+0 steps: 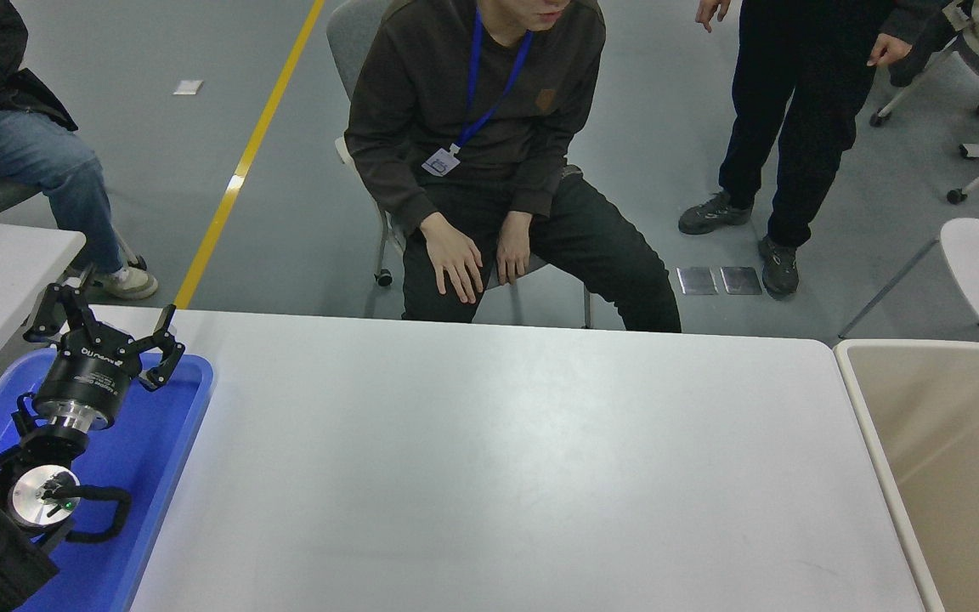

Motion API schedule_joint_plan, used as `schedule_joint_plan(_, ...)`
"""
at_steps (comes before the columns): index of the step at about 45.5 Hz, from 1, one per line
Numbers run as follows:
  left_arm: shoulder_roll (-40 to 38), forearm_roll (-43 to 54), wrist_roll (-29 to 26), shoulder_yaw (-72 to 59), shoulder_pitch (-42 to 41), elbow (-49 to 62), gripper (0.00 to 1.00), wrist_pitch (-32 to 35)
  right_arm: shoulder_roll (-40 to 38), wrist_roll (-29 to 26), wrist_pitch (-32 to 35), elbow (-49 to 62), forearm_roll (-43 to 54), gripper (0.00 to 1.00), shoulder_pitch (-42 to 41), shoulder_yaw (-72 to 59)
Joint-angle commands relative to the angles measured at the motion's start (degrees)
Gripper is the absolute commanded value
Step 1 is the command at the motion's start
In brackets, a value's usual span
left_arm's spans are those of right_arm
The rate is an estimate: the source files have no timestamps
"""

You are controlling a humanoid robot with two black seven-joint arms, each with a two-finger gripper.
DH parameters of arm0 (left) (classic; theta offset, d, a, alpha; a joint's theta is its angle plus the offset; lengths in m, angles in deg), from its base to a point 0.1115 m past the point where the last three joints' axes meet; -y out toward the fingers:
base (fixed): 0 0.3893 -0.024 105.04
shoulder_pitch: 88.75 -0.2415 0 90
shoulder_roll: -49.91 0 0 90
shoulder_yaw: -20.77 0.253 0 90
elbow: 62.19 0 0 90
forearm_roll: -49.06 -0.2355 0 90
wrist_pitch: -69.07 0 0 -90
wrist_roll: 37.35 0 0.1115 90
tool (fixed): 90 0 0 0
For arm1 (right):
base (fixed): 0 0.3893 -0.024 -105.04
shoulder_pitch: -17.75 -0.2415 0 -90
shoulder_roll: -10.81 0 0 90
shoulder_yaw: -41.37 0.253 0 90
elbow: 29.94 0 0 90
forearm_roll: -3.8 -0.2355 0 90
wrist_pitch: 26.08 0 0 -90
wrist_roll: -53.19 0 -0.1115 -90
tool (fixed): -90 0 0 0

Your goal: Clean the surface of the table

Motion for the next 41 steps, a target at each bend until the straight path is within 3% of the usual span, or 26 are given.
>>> schedule_joint_plan(1,0.0,0.0,0.0,0.06,0.0,0.02,1.0,0.03,-0.58,0.0,1.47,-3.2,-8.19,0.99,0.82,8.5)
schedule_joint_plan(15,0.0,0.0,0.0,0.06,0.0,0.02,1.0,0.03,3.56,0.09,15.09,-10.84,-9.95,1.0,6.7,26.25)
schedule_joint_plan(32,0.0,0.0,0.0,0.06,0.0,0.02,1.0,0.03,9.1,0.09,18.79,-32.46,-7.76,1.0,14.88,39.71)
schedule_joint_plan(41,0.0,0.0,0.0,0.06,0.0,0.02,1.0,0.03,15.42,0.53,18.97,-37.04,3.92,1.0,17.08,43.41)
